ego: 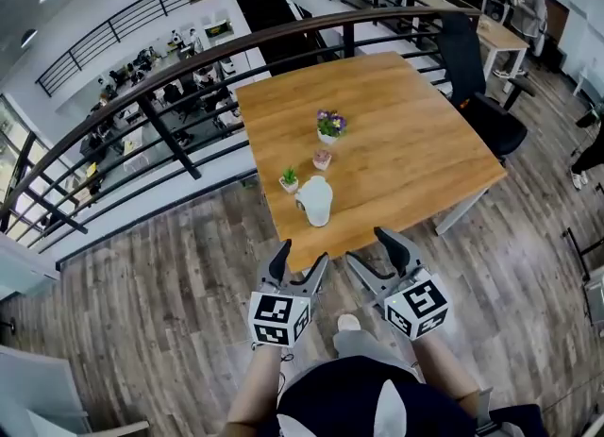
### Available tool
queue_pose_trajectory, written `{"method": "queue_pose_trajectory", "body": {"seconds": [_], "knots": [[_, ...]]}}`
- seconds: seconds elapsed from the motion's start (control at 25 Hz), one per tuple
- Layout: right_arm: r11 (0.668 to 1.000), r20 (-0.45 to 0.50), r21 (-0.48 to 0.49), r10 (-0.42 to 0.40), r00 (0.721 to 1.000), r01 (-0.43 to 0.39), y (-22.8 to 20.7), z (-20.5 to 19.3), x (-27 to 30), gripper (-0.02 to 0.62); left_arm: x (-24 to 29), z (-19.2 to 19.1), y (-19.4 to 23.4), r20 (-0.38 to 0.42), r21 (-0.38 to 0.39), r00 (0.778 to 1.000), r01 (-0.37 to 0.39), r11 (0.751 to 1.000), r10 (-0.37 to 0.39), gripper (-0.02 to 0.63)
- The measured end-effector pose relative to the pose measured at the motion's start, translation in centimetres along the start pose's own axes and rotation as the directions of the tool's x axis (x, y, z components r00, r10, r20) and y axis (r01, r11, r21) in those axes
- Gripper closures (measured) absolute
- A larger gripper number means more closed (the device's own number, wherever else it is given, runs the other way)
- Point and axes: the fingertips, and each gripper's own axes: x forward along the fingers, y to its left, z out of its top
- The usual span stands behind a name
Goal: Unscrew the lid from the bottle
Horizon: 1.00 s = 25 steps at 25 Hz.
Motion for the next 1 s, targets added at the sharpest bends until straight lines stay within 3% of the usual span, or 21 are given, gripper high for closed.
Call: {"method": "queue_pose_trajectory", "body": {"seconds": [0.44,0.76,1.0], "knots": [[0.994,-0.106,0.006,0.107,0.989,-0.107,-5.1,-2.0,4.5,0.255,5.9,-3.1,1.8,-0.125,-0.014,0.99,-0.064,0.998,0.062,0.287],[0.981,-0.18,-0.008,0.188,0.965,-0.193,-5.8,-3.0,7.6,0.229,7.8,-5.7,2.7,-0.195,0.004,0.976,-0.096,0.995,0.094,0.287],[0.973,-0.242,-0.024,0.218,0.945,-0.231,-5.7,-4.5,10.1,0.222,9.1,-8.4,4.1,-0.25,-0.024,0.965,-0.092,0.995,0.084,0.287]]}}
